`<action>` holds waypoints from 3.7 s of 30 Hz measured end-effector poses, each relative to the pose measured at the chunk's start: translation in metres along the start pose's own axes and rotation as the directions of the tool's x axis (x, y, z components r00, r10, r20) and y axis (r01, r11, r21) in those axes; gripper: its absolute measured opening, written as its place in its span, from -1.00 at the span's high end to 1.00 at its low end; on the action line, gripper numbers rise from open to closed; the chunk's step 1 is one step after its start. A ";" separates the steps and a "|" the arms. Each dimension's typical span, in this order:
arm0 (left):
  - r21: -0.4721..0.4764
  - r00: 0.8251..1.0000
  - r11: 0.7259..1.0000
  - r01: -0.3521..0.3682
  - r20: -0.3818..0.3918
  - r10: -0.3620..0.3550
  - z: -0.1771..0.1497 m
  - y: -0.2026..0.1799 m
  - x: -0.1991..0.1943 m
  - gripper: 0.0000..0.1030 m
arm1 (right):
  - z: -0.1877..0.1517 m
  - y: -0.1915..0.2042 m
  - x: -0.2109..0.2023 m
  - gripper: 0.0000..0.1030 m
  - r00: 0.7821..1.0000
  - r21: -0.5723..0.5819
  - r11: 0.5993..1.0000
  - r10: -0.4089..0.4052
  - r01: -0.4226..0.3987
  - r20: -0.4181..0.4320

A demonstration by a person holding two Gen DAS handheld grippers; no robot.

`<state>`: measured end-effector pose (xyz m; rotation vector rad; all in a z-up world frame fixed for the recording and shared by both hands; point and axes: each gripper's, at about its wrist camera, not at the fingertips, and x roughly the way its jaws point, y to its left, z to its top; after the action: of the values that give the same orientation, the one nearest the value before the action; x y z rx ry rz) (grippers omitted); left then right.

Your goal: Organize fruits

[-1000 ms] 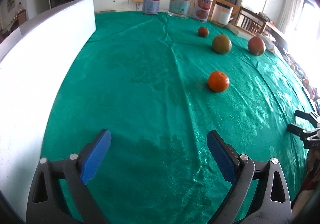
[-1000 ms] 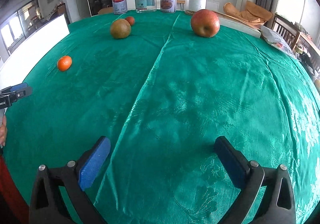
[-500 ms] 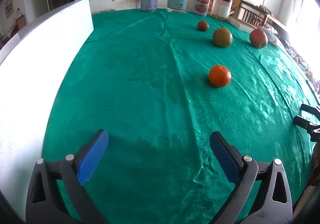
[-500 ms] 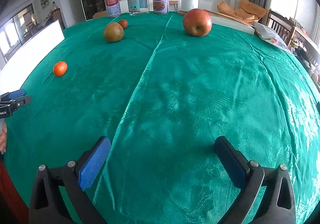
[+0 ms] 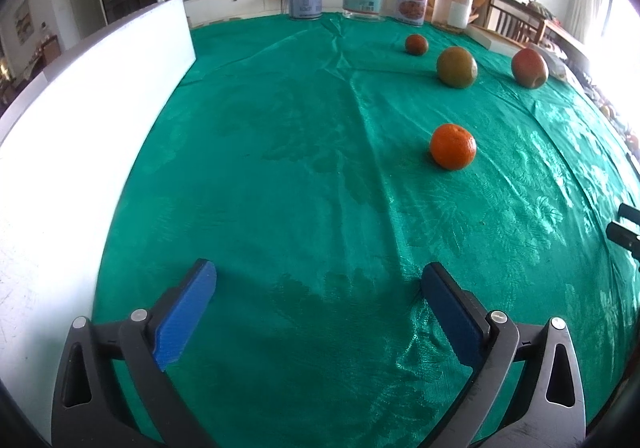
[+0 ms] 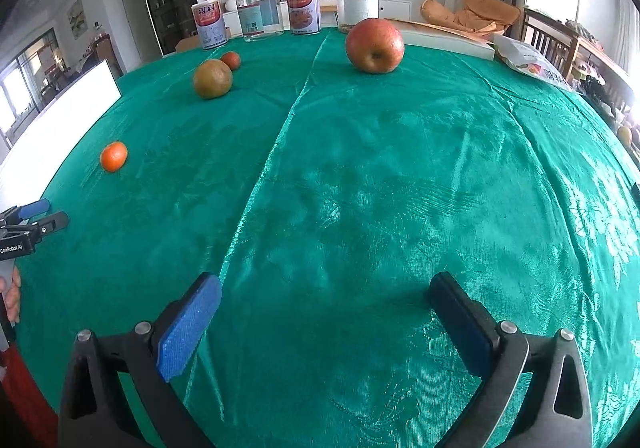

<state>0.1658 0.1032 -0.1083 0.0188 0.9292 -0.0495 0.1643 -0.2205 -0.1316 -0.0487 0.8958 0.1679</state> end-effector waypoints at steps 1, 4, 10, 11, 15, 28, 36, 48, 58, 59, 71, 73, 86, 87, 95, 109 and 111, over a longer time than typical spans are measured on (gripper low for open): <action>0.000 1.000 1.000 -0.001 0.000 0.001 0.000 0.000 0.000 -0.99 | 0.000 0.001 0.000 -1.00 1.000 -0.005 1.000 -0.006 0.006 -0.003; -0.002 1.000 1.000 0.001 0.001 -0.001 0.000 0.000 0.000 -0.98 | 0.000 0.004 0.002 -1.00 1.000 -0.023 0.999 -0.027 0.026 -0.013; -0.013 0.990 0.990 0.140 0.019 -0.139 0.014 -0.022 -0.013 -0.96 | 0.000 0.003 0.002 -1.00 1.000 -0.022 0.999 -0.024 0.023 -0.011; 0.011 0.990 0.991 0.134 0.029 -0.134 0.021 -0.032 -0.014 -0.96 | 0.000 0.003 0.001 -1.00 1.000 -0.021 1.000 -0.022 0.022 -0.011; 0.100 0.996 0.993 0.068 0.047 -0.073 0.051 -0.068 0.003 -0.93 | 0.000 0.003 0.002 -1.00 0.999 -0.028 0.999 -0.029 0.028 -0.014; -0.013 0.989 0.991 0.132 0.071 -0.130 0.059 -0.068 0.028 0.38 | 0.000 0.002 0.001 -1.00 1.000 -0.021 1.000 -0.016 0.016 -0.009; -0.010 0.997 0.998 0.062 0.056 -0.061 0.040 -0.034 0.004 0.39 | 0.000 0.002 0.002 -1.00 1.000 -0.021 1.000 -0.016 0.016 -0.008; -0.045 0.999 0.998 -0.044 0.005 0.044 0.029 -0.020 0.020 -0.92 | 0.000 0.003 0.003 -1.00 0.999 -0.021 0.999 -0.042 0.042 -0.016; -0.063 0.999 0.997 -0.050 -0.003 0.050 0.030 -0.017 0.023 -0.99 | 0.082 0.035 0.026 -0.91 0.982 -0.061 0.993 0.090 -0.101 -0.166; -0.063 0.999 0.997 -0.050 -0.003 0.050 0.030 -0.017 0.023 -0.99 | 0.102 0.047 0.028 -0.91 0.985 -0.078 0.990 0.111 -0.122 -0.129; -0.063 0.999 0.997 -0.049 -0.003 0.049 0.030 -0.017 0.023 -0.99 | 0.196 0.138 0.121 -0.55 0.996 -0.079 0.997 0.016 -0.023 -0.089; -0.064 0.999 0.997 -0.049 -0.003 0.049 0.030 -0.017 0.023 -0.99 | 0.198 0.131 0.132 -0.48 0.994 -0.052 0.999 -0.020 0.015 -0.105; -0.067 0.999 0.997 -0.048 -0.003 0.048 0.030 -0.016 0.023 -0.99 | 0.137 0.083 0.060 0.08 0.962 -0.116 0.972 0.179 -0.206 -0.204; -0.067 0.999 0.997 -0.048 -0.003 0.048 0.030 -0.016 0.023 -0.99 | 0.124 0.082 0.049 0.08 0.961 -0.152 0.968 0.166 -0.201 -0.220; -0.067 0.999 0.997 -0.049 -0.004 0.048 0.030 -0.016 0.023 -0.99 | 0.043 0.069 0.005 0.07 0.986 -0.209 0.970 0.095 -0.122 -0.136; -0.082 0.978 0.974 0.211 0.022 -0.210 0.028 0.001 0.013 -0.98 | 0.002 0.052 0.025 -1.00 0.999 -0.109 0.993 0.029 -0.032 -0.028; -0.101 0.975 0.970 0.219 0.001 -0.220 0.032 0.003 0.013 -0.95 | 0.000 0.050 0.026 -1.00 0.999 -0.103 0.994 0.045 -0.047 -0.023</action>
<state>0.1988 0.1049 -0.0995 -0.1781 0.9397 -0.2082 0.1716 -0.1684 -0.1505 -0.1264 0.9083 0.2572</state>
